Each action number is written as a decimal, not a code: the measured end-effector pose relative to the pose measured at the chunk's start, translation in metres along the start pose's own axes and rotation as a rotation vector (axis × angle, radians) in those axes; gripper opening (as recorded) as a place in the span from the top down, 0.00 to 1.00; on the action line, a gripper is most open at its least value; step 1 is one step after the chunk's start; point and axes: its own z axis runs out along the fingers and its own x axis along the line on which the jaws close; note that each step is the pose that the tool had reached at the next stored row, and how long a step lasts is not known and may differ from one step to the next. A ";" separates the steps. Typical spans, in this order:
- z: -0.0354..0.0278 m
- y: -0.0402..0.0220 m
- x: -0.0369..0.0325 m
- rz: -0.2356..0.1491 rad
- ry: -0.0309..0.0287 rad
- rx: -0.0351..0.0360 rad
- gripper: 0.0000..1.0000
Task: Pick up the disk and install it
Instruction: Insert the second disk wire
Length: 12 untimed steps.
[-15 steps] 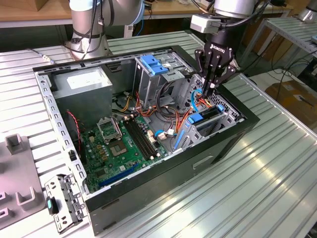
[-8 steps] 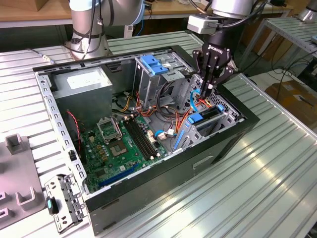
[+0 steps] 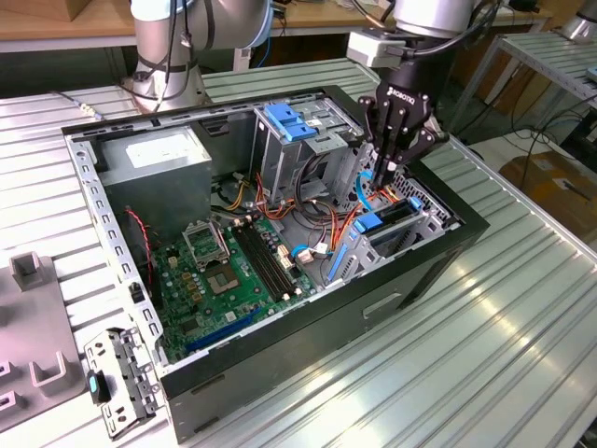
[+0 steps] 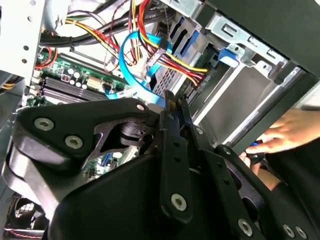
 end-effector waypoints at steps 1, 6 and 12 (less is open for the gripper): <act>0.0005 0.0001 0.0021 -0.001 -0.0104 0.0000 0.84; 0.0034 0.0004 0.0143 -0.003 -0.0547 0.0000 0.84; 0.0046 0.0053 0.0181 -0.003 -0.0679 0.0262 0.84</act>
